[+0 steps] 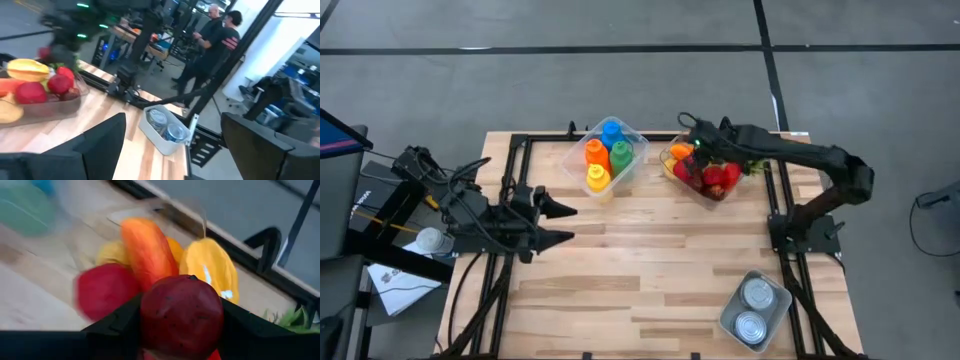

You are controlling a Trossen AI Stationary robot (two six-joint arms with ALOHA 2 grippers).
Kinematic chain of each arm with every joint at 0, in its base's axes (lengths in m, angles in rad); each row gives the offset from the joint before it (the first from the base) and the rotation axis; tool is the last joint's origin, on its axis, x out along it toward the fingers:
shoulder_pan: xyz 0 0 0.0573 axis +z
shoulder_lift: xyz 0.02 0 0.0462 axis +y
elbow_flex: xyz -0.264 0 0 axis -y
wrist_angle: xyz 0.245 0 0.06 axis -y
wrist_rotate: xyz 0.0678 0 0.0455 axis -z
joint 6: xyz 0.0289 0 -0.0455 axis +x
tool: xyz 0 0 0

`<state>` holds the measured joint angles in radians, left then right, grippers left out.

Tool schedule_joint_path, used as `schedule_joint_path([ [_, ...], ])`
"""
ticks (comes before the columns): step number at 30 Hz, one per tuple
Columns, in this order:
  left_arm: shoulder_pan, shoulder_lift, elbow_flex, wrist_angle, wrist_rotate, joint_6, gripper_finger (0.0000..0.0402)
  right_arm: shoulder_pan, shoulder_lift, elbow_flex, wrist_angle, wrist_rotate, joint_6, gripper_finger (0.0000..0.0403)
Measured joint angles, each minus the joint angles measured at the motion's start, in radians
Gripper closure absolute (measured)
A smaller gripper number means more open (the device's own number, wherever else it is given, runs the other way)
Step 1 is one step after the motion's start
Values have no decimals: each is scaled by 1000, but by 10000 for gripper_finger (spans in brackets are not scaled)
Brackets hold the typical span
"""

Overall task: Pick & Place Food Item
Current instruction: Put the red pomegranate into the right transparent bin, then return to Home Position

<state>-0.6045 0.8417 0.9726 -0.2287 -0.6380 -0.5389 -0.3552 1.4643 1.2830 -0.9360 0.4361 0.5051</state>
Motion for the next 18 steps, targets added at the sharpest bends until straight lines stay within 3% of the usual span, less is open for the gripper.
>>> schedule_joint_path([
  [7,0,4,0,-27,35,-2,86,-115,145,0,7,-147,-57,169],
  [13,0,7,0,-33,34,-2,86,-127,188,2,-32,-129,-62,136],
  [18,0,-4,0,26,34,-2,86,-118,132,37,-37,-121,-115,108],
])
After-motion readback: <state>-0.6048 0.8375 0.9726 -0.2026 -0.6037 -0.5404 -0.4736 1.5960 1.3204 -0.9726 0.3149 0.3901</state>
